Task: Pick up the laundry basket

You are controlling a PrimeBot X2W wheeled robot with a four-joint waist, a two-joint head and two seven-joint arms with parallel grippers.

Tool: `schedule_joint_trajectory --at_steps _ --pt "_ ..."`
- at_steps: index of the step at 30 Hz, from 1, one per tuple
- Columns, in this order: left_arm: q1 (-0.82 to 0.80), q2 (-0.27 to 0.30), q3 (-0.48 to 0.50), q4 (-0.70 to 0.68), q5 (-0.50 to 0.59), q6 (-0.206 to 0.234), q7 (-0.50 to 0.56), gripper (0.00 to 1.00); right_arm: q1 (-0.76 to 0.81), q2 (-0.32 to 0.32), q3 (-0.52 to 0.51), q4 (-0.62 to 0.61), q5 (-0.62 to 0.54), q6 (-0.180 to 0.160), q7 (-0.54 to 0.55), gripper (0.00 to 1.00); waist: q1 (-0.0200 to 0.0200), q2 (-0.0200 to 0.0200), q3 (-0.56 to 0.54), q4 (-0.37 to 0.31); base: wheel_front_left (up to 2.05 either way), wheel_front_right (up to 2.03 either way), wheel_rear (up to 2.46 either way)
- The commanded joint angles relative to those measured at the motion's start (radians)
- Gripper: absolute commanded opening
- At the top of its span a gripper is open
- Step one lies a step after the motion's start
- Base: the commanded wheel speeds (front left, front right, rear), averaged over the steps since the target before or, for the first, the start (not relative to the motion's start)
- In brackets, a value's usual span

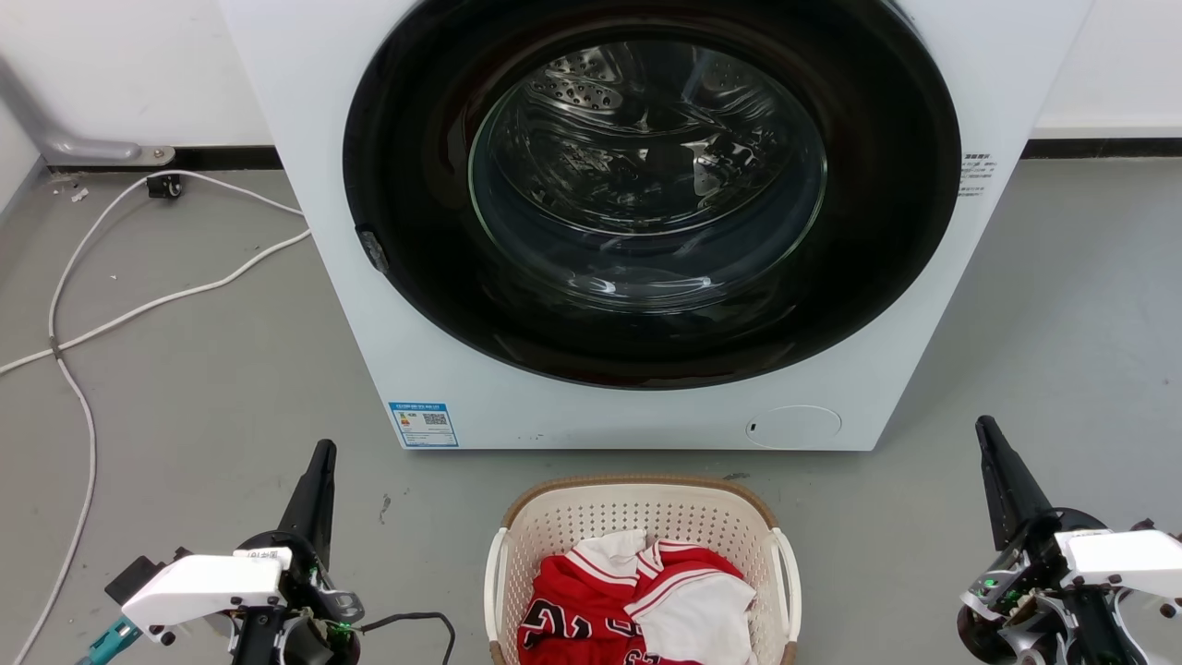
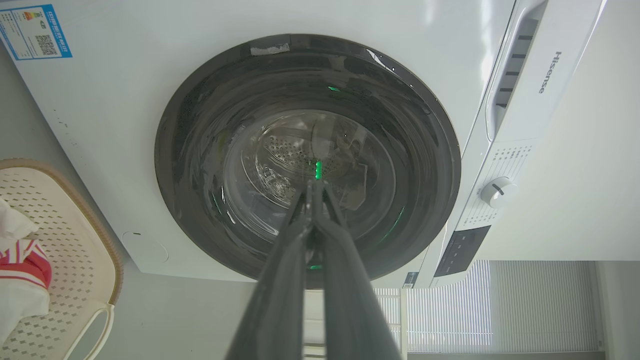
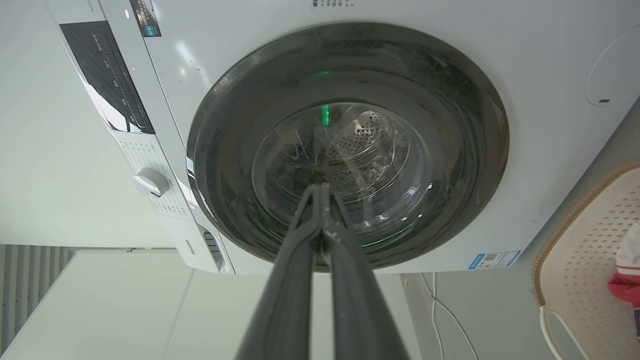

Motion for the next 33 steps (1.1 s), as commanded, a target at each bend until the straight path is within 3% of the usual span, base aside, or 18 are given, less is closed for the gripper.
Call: schedule_joint_trajectory --at_steps 1,2,3,13,33 --pt "-0.011 0.000 0.003 0.001 0.004 -0.002 0.003 0.00 -0.011 0.004 -0.002 0.001 -0.002 0.000 0.004 0.00 0.0000 -0.0001 0.000 0.000 0.00 0.00 0.00" --pt "-0.011 -0.001 0.003 0.001 0.004 -0.002 0.003 0.00 -0.011 0.004 -0.002 0.001 -0.002 0.000 0.004 0.00 0.0000 -0.0001 0.000 0.000 0.00 0.00 0.00" --pt "0.000 0.000 0.000 0.000 0.000 0.000 0.000 1.00 0.000 0.000 0.000 0.000 0.000 0.000 0.000 1.00 0.0000 -0.0001 0.000 0.000 0.00 0.00 0.00" --pt "0.031 -0.007 -0.006 0.009 0.054 0.000 -0.034 1.00 0.031 0.003 0.013 0.018 -0.051 0.000 -0.035 1.00 0.0000 -0.0001 0.001 0.000 0.00 0.00 0.00" --pt "0.039 -0.007 -0.047 -0.102 0.476 0.053 -0.122 1.00 0.043 0.004 0.043 -0.108 -0.550 0.000 -0.123 1.00 0.0000 -0.0001 0.013 -0.001 0.00 0.00 0.00"
